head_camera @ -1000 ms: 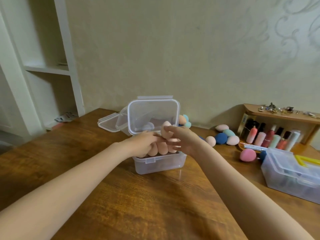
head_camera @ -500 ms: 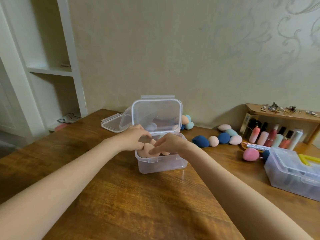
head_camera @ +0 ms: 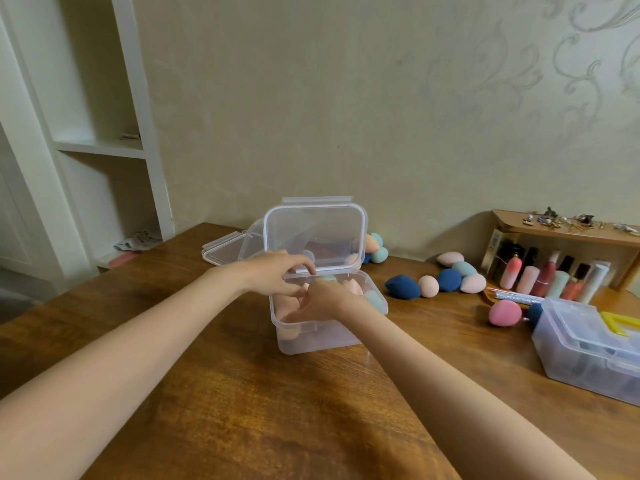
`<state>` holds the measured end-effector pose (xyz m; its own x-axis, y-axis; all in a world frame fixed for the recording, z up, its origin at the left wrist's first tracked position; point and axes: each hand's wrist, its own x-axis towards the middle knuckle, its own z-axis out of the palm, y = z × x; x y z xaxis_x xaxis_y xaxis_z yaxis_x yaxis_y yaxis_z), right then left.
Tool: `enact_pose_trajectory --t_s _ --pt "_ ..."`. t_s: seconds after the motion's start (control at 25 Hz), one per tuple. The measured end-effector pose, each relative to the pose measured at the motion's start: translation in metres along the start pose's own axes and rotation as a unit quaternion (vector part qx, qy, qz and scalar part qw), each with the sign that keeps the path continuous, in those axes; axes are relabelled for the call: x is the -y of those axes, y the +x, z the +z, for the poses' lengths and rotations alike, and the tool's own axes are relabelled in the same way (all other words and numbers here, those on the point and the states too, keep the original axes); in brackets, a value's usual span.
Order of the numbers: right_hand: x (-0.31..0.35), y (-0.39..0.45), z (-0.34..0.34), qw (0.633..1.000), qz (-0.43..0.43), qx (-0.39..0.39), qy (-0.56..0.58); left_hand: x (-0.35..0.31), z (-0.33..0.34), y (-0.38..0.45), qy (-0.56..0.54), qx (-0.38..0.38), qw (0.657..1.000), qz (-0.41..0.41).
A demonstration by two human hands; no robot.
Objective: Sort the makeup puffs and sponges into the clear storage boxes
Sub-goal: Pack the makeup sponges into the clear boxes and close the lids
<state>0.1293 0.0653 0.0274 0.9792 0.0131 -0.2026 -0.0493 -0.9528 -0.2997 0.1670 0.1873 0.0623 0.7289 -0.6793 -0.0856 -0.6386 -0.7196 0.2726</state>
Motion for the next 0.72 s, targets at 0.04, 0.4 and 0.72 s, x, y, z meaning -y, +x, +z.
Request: enact_pose_trajectory --t_s 0.04,0.4,0.72 --pt "0.0 0.0 0.0 1.0 -0.001 -0.001 0.005 -0.003 -0.002 0.0 0.025 0.022 0.999 -0.001" --pt "-0.057 -0.043 -0.08 0.968 0.046 -0.061 0.24 -0.016 -0.002 0.006 0.19 0.063 0.979 -0.02" --pt "-0.121 0.073 -0.057 0.991 0.038 -0.12 0.035 -0.01 0.001 0.01 0.205 0.068 0.976 0.005"
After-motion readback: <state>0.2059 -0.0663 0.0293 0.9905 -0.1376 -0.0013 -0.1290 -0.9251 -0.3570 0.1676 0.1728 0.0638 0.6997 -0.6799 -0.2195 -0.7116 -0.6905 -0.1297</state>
